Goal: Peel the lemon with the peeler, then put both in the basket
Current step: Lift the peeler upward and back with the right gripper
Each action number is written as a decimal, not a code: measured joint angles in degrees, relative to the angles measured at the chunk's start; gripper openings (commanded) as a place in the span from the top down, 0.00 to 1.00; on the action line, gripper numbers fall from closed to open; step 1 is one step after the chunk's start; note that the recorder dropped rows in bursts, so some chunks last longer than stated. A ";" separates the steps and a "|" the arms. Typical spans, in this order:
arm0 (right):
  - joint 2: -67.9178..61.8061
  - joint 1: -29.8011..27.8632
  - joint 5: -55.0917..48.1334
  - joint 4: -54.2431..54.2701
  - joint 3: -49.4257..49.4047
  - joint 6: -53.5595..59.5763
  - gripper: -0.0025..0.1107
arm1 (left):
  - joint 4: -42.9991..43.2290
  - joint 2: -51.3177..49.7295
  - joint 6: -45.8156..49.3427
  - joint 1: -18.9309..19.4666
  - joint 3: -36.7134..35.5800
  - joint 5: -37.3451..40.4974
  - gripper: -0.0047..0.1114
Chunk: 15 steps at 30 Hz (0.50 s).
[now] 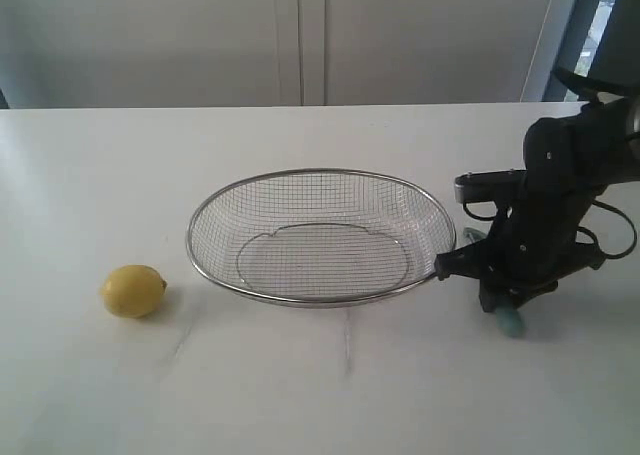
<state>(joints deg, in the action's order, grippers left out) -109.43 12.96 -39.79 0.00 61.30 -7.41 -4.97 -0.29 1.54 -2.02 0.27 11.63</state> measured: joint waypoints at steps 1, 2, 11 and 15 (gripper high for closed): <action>0.31 0.00 -0.62 0.00 0.00 0.00 0.98 | 0.00 0.00 0.00 0.00 0.00 0.00 0.96; 0.73 0.00 -1.48 0.00 -0.28 0.00 0.98 | 0.00 0.00 0.00 0.00 0.00 0.00 0.96; 11.19 0.00 -6.18 0.00 -0.62 0.00 0.98 | 0.00 0.00 0.00 0.00 0.00 0.00 0.96; 16.44 0.00 -7.39 -0.44 -0.62 0.00 0.98 | 0.00 0.00 0.00 0.00 0.00 0.00 0.96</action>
<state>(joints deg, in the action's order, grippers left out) -92.99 12.96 -47.18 -0.44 60.68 -7.41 -4.97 -0.29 1.54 -2.02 0.27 11.63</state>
